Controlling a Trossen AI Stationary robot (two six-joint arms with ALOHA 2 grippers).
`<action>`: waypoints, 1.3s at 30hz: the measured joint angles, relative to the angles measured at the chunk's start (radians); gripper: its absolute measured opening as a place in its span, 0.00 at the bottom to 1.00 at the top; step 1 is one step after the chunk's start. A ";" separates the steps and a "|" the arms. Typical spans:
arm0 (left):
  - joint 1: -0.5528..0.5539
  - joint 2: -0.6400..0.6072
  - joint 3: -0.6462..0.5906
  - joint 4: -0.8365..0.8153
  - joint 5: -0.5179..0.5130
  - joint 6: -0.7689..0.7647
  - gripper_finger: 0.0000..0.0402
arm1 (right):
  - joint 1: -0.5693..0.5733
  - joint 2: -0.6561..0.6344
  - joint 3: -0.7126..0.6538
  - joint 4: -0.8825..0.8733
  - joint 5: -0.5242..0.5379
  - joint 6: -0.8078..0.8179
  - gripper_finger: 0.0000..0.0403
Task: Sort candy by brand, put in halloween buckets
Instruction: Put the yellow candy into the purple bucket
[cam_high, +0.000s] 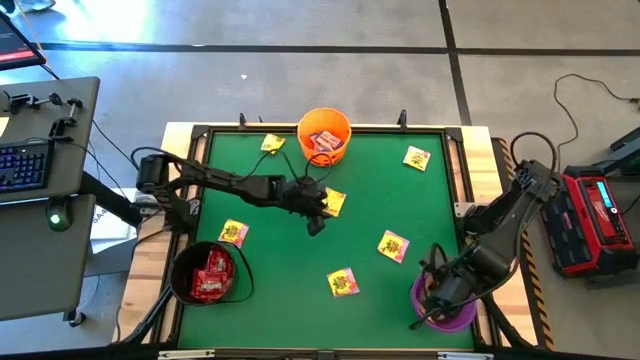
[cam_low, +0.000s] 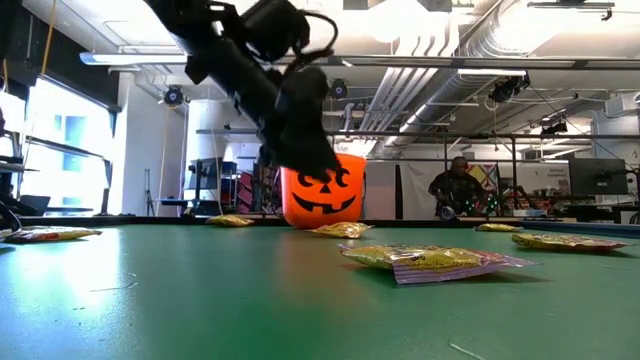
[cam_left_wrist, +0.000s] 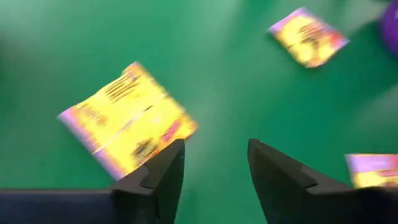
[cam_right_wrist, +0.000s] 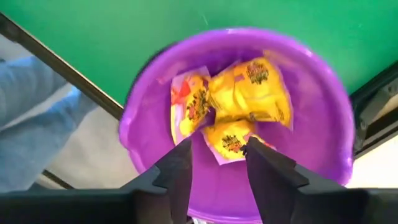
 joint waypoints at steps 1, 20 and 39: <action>0.000 0.007 0.000 -0.015 -0.023 0.000 0.43 | 0.000 -0.005 0.011 -0.012 0.016 0.001 0.33; 0.048 0.000 0.000 -0.170 -0.021 0.221 0.53 | -0.123 -0.051 0.046 -0.092 0.262 -0.206 0.14; 0.051 0.111 0.000 -0.051 -0.103 0.261 0.53 | -0.334 -0.049 0.045 -0.151 0.467 -0.381 0.31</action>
